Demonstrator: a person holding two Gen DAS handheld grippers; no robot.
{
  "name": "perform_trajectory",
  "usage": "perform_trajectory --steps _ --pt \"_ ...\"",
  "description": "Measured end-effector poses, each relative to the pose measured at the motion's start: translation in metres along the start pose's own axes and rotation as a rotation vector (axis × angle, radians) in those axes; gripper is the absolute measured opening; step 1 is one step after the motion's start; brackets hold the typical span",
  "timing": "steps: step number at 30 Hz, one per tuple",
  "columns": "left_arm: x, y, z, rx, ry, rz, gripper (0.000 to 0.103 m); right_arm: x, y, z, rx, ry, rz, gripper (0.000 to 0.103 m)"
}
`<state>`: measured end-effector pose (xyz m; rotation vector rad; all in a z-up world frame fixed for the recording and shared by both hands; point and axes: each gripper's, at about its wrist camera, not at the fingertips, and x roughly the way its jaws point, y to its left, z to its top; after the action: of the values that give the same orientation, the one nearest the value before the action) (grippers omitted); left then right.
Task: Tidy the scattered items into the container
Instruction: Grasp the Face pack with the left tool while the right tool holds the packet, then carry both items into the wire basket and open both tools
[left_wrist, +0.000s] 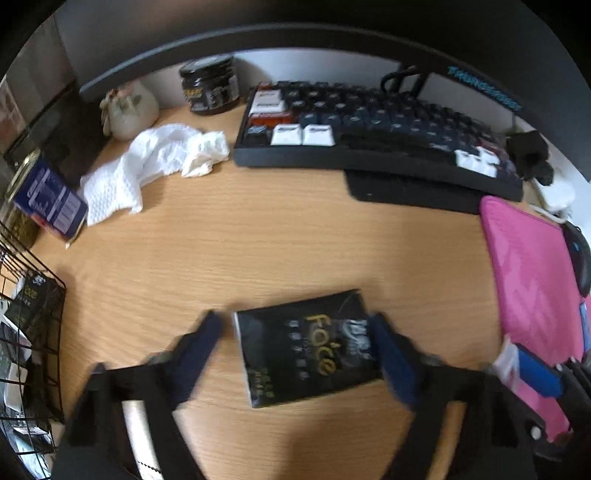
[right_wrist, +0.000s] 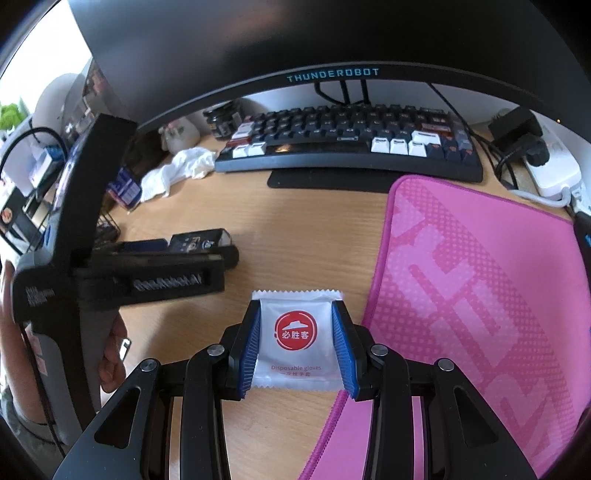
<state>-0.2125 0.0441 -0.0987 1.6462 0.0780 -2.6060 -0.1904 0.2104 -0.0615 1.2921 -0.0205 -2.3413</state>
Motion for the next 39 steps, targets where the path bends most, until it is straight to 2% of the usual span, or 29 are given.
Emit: perform_trajectory --steps 5,10,13,17,20,23,30,32,35,37,39 --pt "-0.01 0.005 -0.001 -0.001 -0.023 0.004 0.07 0.001 -0.001 0.0 0.002 0.005 -0.001 0.038" --pt "-0.038 0.019 -0.003 -0.018 -0.07 -0.018 0.07 -0.002 0.005 0.0 -0.006 0.0 -0.006 0.038" --pt "-0.065 0.032 -0.006 -0.029 -0.113 -0.022 0.07 -0.007 0.016 0.001 -0.021 -0.008 -0.002 0.038" --pt "-0.115 0.07 -0.015 -0.067 -0.196 -0.018 0.07 -0.018 0.047 0.009 -0.069 -0.029 0.013 0.038" --pt "-0.146 0.106 -0.025 -0.103 -0.247 0.02 0.07 -0.023 0.087 0.018 -0.128 -0.043 0.046 0.038" --pt "-0.174 0.16 -0.045 -0.165 -0.283 0.093 0.07 -0.026 0.145 0.027 -0.21 -0.049 0.113 0.038" --pt "-0.194 0.28 -0.098 -0.351 -0.274 0.208 0.07 -0.027 0.289 0.031 -0.391 -0.072 0.257 0.038" --pt "-0.192 0.308 -0.112 -0.403 -0.268 0.217 0.07 -0.024 0.32 0.028 -0.428 -0.071 0.278 0.038" --pt "-0.186 0.329 -0.125 -0.414 -0.255 0.198 0.071 -0.019 0.357 0.021 -0.476 -0.083 0.293 0.038" --pt "-0.186 0.336 -0.131 -0.432 -0.262 0.18 0.074 -0.014 0.369 0.017 -0.491 -0.094 0.267 0.052" --pt "-0.188 0.338 -0.136 -0.449 -0.28 0.161 0.079 -0.014 0.37 0.014 -0.494 -0.105 0.246 0.056"
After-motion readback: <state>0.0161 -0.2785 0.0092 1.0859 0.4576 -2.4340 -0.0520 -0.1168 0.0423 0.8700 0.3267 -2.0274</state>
